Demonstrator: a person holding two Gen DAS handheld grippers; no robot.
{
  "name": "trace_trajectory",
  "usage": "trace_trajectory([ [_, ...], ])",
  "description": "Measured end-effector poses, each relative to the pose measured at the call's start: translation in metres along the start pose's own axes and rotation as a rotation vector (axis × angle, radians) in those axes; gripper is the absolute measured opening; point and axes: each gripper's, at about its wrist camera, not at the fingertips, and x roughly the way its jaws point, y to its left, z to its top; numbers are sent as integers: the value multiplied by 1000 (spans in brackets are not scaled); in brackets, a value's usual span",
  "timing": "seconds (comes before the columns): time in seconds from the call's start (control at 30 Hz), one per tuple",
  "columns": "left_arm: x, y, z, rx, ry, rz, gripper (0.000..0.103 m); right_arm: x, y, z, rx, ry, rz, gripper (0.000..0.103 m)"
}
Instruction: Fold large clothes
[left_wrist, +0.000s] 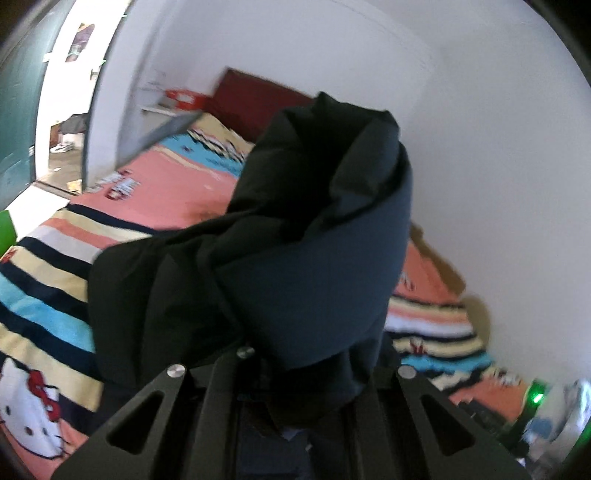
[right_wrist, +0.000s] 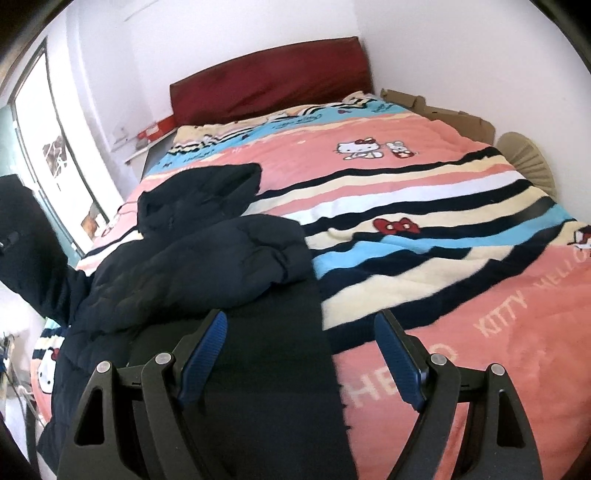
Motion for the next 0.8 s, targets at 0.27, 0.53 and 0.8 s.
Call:
trace_trajectory([
  [0.27,119,-65,-68,122,235,48,8,3,-24,-2,53,-5,0,81],
  [0.53,170,-81,-132,204,381,119,11,6,-25,-13,56,16,-3,81],
  [0.8,142,-91,-113,245,378,34,46,-3,-14,-14,39,18,10,81],
])
